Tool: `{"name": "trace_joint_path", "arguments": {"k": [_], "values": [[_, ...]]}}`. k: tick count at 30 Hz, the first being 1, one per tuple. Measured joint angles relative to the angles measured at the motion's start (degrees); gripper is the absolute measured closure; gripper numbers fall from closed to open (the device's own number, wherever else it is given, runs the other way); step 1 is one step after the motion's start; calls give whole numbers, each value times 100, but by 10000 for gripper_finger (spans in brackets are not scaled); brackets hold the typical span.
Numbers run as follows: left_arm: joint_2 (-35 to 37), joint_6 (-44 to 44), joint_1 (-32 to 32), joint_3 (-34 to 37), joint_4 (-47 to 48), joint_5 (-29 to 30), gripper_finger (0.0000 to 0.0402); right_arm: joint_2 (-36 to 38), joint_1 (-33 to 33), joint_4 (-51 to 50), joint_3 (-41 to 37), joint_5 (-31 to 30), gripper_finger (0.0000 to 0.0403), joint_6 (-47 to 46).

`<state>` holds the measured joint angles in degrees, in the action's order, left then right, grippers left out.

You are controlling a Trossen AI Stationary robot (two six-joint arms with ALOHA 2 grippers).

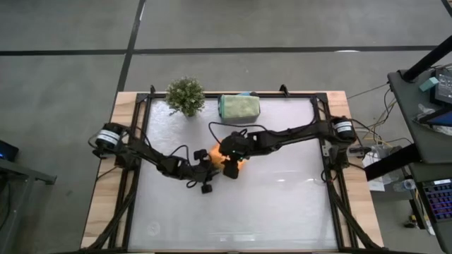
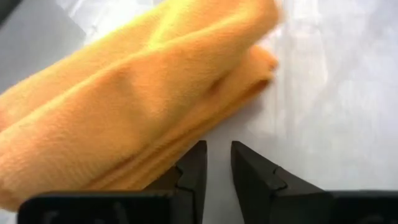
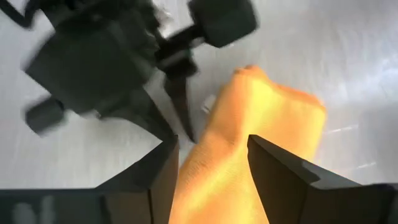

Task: Fold microfiber towels
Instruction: Fold the orange towel

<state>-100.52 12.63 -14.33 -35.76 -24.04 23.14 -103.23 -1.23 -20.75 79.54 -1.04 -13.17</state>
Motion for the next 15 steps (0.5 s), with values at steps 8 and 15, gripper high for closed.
{"name": "trace_joint_path", "arguments": {"k": [8,15], "values": [[947,-2,-182,-3,1023,-151,343,304,-129,26,-665,1,225,537],[1672,-1158,-130,-12,1061,415,343,309,-229,1023,-1366,-89,247,686]]}}
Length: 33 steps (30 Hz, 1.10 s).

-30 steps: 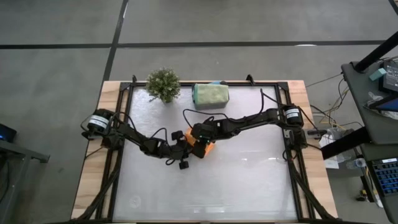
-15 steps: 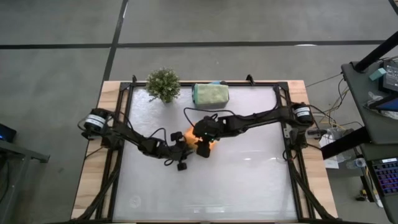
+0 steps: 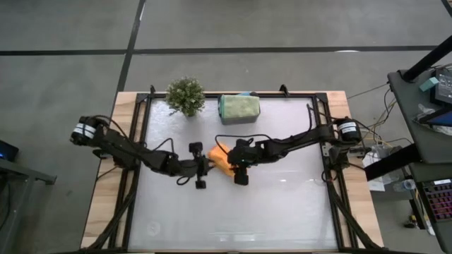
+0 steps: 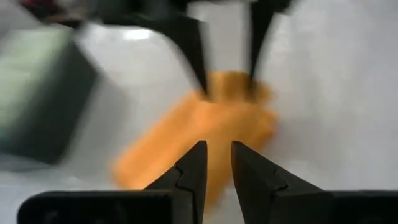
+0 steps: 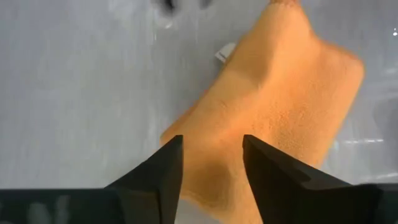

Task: Fold microfiber towels
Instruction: Fold the orange towel

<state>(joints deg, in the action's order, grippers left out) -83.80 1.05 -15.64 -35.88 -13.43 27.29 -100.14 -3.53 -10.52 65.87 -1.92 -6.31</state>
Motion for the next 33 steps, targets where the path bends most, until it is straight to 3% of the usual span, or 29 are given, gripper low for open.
{"name": "trace_joint_path", "arguments": {"k": [5,13,20,24,33], "values": [[-61,-423,319,1,-160,756,343,-13,2,1179,-540,67,295,-84],[-818,-434,616,-9,-512,770,343,-13,-20,2922,-1271,156,378,-326],[-875,-139,616,-11,-178,485,343,-276,-87,3053,-1274,234,394,-508],[-875,-135,614,-13,80,217,343,-503,-187,3118,-1140,573,394,-406],[-696,-132,604,-13,394,147,343,-23,-181,2444,-962,414,394,19]]}}
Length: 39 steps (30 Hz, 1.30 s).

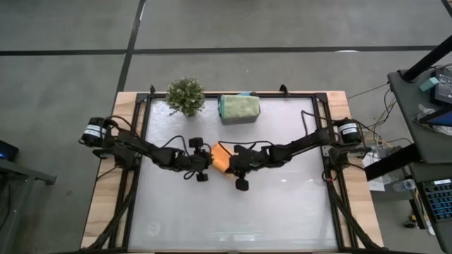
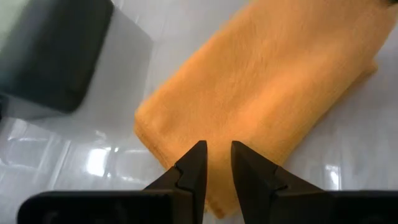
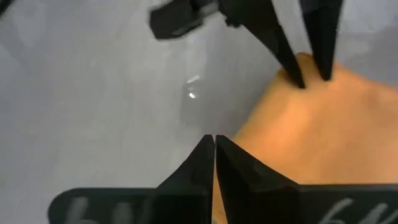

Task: Fold microfiber towels
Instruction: Fold the orange towel

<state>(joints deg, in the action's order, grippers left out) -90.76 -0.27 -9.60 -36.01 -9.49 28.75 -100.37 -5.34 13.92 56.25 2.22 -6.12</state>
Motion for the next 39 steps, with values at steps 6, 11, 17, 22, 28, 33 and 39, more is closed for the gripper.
{"name": "trace_joint_path", "arguments": {"k": [6,11,17,22,28,33,39], "values": [[205,140,-21,-2,-262,0,343,168,61,-258,-67,-687,394,276],[-16,160,-16,-5,-598,27,343,-94,89,83,-165,-672,394,190],[-390,162,-14,-4,-578,66,343,-650,63,585,-185,-255,394,166],[-487,438,-14,-7,-335,67,343,-876,67,698,-112,-72,394,72],[-261,563,-21,-4,8,70,343,-686,78,548,-132,-70,394,89],[89,543,-14,0,31,98,343,-242,74,129,-142,-46,394,167],[170,437,1,0,-129,221,343,301,74,-651,-144,-309,394,222]]}}
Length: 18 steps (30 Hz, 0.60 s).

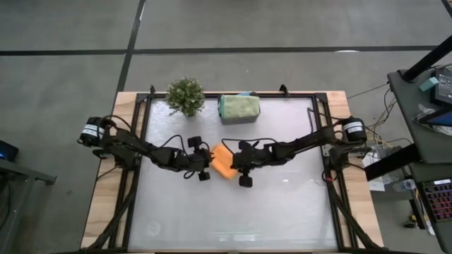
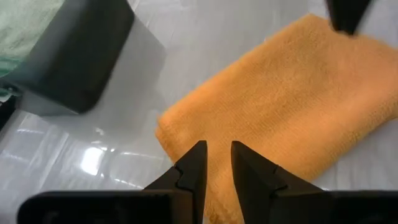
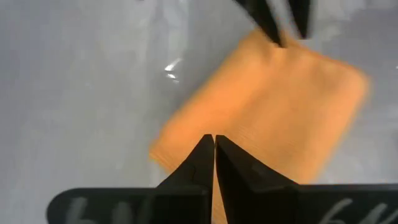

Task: Fold microfiber towels
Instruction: Fold the orange towel

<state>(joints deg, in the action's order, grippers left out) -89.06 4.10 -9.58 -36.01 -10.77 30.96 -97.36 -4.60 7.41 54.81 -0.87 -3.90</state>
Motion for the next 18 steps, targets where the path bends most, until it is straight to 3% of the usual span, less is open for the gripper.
{"name": "trace_joint_path", "arguments": {"k": [6,14,18], "values": [[-220,-1,0,5,-24,-69,343,168,7,-476,-227,-364,394,57],[-511,138,26,103,-56,-118,343,-298,4,153,-589,-368,394,-156],[-459,94,27,129,-33,-120,343,-201,11,-29,-567,-360,394,-248]]}}
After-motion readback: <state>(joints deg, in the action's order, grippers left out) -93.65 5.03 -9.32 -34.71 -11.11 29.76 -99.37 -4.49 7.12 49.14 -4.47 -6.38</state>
